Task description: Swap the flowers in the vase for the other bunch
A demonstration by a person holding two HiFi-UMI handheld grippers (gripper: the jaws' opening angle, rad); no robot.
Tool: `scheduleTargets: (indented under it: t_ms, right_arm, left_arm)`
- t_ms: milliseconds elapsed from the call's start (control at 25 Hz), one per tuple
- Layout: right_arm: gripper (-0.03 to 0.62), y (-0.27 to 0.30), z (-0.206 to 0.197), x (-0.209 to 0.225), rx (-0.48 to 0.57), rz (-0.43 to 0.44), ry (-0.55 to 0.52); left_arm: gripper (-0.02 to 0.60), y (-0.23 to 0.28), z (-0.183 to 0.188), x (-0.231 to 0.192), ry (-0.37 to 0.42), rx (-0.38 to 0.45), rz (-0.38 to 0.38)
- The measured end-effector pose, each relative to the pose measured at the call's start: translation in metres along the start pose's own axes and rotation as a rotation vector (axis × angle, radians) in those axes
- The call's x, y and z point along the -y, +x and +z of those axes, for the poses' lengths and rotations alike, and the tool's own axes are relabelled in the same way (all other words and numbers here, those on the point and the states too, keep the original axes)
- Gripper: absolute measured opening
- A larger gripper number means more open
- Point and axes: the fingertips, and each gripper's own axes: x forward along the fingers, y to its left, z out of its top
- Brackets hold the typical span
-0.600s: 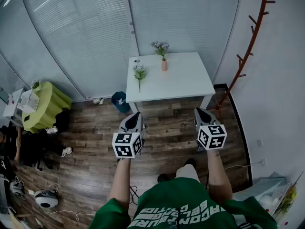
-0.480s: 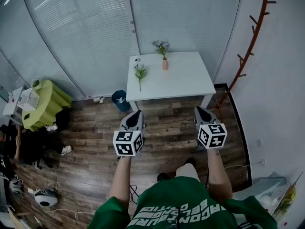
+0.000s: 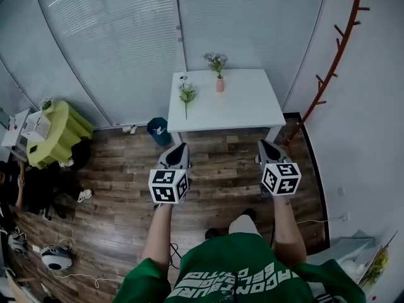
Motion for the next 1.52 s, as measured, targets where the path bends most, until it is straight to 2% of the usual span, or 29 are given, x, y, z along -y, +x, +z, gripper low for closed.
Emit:
scheduleTargets:
  t_ms: [320, 640, 1120, 1520]
  right_arm:
    - [0.011, 0.006, -0.001, 0.01, -0.012, -0.008, 0.005]
    - [0.011, 0.037, 0.01, 0.033, -0.004, 0.004, -0.001]
    - [0.011, 0.138, 0.04, 0.088, -0.002, 0.014, 0.013]
    - [0.011, 0.213, 0.062, 0.147, -0.014, 0.033, 0.041]
  left_arm:
    - [-0.002, 0.016, -0.001, 0.0, -0.014, -0.01, -0.009]
    - [-0.001, 0.059, 0.004, 0.0, -0.005, -0.023, -0.016]
    - [0.0, 0.171, 0.034, -0.029, 0.012, -0.041, -0.014]
    - [-0.001, 0.262, 0.053, -0.039, 0.018, -0.091, 0.002]
